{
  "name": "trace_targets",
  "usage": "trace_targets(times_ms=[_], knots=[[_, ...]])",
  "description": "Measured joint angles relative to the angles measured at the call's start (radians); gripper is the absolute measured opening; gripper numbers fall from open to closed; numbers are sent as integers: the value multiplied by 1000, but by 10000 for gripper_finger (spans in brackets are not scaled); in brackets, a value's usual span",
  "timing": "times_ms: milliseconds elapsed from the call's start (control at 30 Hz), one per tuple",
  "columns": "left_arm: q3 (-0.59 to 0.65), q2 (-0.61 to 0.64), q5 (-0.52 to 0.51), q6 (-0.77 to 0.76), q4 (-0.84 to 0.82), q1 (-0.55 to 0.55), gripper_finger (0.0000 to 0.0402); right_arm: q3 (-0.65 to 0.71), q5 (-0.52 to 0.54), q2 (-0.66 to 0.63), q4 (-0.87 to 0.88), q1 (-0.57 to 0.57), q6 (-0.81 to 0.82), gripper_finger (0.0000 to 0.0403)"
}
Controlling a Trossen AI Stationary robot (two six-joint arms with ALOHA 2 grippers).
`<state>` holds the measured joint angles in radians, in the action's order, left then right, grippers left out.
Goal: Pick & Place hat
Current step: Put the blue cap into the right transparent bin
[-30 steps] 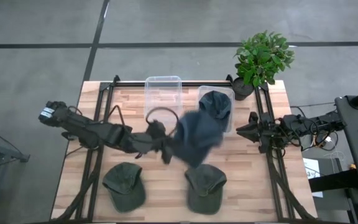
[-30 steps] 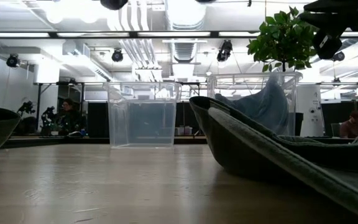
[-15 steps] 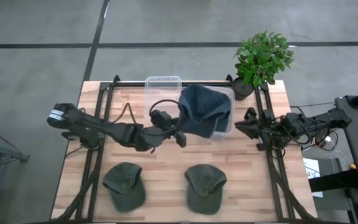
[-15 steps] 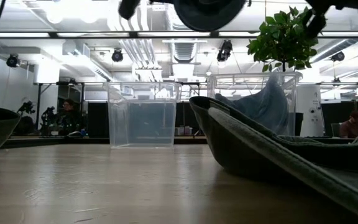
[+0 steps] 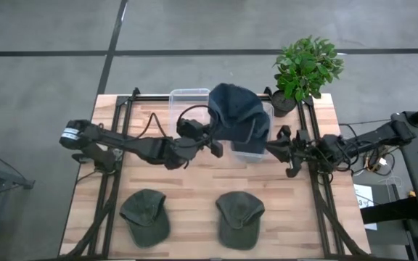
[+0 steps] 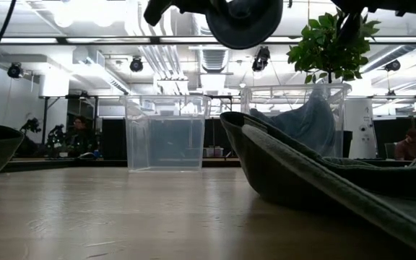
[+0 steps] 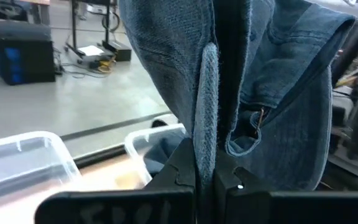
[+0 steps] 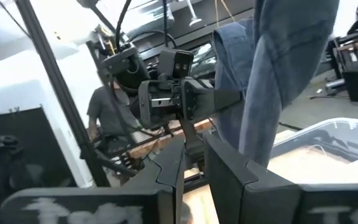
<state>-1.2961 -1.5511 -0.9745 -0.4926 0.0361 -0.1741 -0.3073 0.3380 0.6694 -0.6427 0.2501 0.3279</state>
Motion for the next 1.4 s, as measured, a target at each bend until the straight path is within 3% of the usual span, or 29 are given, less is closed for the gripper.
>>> trace_targets(times_ms=[433,767,933,1167,1400], knots=[[0,-1,4,55,-2,9,5,-195,6,174,54,0,-127,59],[0,19,-16,76,-33,9,5,-483,32,266,654,0,-39,59],[0,24,-38,98,-34,9,5,-578,32,302,792,0,-18,61],[0,24,-40,98,-35,8,5,-633,34,334,930,-2,24,109],[0,24,-40,79,-35,-5,5,-626,192,332,938,-2,39,179]])
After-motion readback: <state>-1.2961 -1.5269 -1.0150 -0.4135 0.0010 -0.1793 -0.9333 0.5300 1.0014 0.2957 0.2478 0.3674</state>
